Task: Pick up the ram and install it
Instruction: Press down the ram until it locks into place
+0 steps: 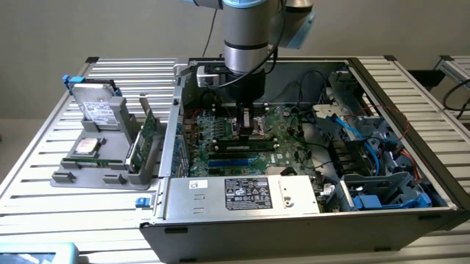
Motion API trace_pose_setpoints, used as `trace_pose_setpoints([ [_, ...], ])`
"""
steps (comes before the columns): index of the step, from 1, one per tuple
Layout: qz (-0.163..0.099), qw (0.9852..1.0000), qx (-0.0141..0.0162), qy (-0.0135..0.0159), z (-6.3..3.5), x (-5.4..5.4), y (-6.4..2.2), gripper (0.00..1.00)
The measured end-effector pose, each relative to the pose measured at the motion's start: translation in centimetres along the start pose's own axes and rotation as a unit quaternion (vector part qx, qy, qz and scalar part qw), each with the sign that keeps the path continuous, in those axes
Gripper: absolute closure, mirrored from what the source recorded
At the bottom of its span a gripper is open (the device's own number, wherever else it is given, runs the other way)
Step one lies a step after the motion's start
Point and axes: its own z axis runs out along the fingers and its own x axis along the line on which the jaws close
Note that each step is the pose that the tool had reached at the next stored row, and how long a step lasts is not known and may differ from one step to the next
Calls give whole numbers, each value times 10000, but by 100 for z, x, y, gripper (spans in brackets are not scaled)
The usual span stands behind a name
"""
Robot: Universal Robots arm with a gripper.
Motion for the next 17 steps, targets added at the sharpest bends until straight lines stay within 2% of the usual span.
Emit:
trace_pose_setpoints([
  [4,0,10000,0,0,-59,13,-66,89],
  [10,0,10000,-2,0,-67,19,-141,89],
  [17,0,10000,-3,0,-66,21,-145,89],
])
